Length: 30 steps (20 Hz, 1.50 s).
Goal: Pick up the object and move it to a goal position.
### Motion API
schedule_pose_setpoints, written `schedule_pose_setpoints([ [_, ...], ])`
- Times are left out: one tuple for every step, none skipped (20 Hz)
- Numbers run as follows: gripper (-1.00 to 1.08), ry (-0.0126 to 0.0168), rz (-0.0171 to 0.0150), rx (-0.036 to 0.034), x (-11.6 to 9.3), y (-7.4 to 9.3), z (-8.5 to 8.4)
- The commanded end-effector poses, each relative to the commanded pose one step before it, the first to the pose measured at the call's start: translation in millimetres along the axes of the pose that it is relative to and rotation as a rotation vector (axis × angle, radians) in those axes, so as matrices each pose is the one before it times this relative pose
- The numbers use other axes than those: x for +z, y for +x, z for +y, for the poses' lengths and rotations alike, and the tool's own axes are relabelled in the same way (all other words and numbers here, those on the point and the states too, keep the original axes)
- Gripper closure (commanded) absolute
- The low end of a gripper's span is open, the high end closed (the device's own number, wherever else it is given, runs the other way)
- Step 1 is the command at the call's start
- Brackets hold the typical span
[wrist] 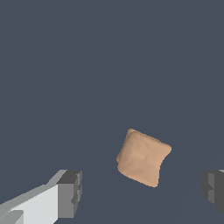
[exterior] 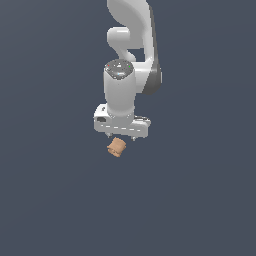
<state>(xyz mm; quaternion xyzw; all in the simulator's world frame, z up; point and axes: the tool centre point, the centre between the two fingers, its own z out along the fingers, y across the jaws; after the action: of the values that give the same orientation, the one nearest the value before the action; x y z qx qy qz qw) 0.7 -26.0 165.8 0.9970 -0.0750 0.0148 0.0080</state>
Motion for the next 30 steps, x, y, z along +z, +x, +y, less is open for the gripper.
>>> schedule_pose_setpoints([
  [-0.92,0.00351,-0.00593,0.06108,12.45,-3.59,4.82],
  [-0.92,0.0014,-0.00252,0.02864,5.66,-1.55,2.37],
  [-0.92,0.00127,-0.00265,0.03062,5.99,-1.62,2.64],
  [-0.92,0.00107,-0.00266,0.03121,6.05,-1.62,2.79],
  [-0.92,0.00079,-0.00246,0.02944,5.65,-1.49,2.73],
  [-0.92,0.00056,-0.00225,0.0276,5.25,-1.35,2.64],
  [-0.92,0.00036,-0.00205,0.02574,4.86,-1.23,2.53],
  [-0.92,0.0002,-0.00185,0.02388,4.47,-1.1,2.41],
  [-0.92,0.00008,-0.00166,0.022,4.09,-0.98,2.28],
  [-0.92,-0.00002,-0.00148,0.02011,3.71,-0.87,2.12],
  [-0.92,-0.0001,-0.0013,0.01821,3.34,-0.77,1.95],
  [-0.92,-0.00015,-0.00114,0.01633,2.98,-0.66,1.79],
  [-0.92,-0.00018,-0.00098,0.01442,2.62,-0.57,1.6],
  [-0.92,-0.00019,-0.00083,0.0125,2.26,-0.48,1.4],
  [-0.92,-0.00019,-0.00069,0.01058,1.91,-0.4,1.2],
  [-0.92,-0.00017,-0.00055,0.00866,1.56,-0.32,0.99],
  [-0.92,-0.00014,-0.00042,0.00675,1.21,-0.24,0.78],
  [-0.92,-0.00011,-0.0003,0.00477,0.86,-0.18,0.53],
  [-0.92,-0.00007,-0.00018,0.00292,0.52,-0.09,0.35],
  [-0.92,-0.00002,-0.00006,0.00097,0.17,-0.03,0.12],
  [-0.92,-0.00032,-0.00032,-0.00584,-0.7,0.06,-0.4],
  [-0.92,0.0,0.0,0.0,0.34,-0.02,-0.01],
  [-0.92,0.0,0.0,0.0,1.03,-0.06,-0.04],
  [-0.92,0.0,0.0,0.0,1.71,-0.1,-0.07],
  [-0.92,0.00002,0.00004,0.00069,2.36,0.03,0.27],
  [-0.92,0.0,0.0,0.0,3.05,-0.19,-0.12],
  [-0.92,0.00002,0.00004,0.00069,3.69,-0.06,0.22],
  [-0.92,0.00001,0.00004,0.00069,4.34,-0.11,0.2],
  [-0.92,0.00001,0.00004,0.00069,4.97,-0.16,0.18],
  [-0.92,0.00001,0.00004,0.00069,5.54,-0.19,0.15],
])
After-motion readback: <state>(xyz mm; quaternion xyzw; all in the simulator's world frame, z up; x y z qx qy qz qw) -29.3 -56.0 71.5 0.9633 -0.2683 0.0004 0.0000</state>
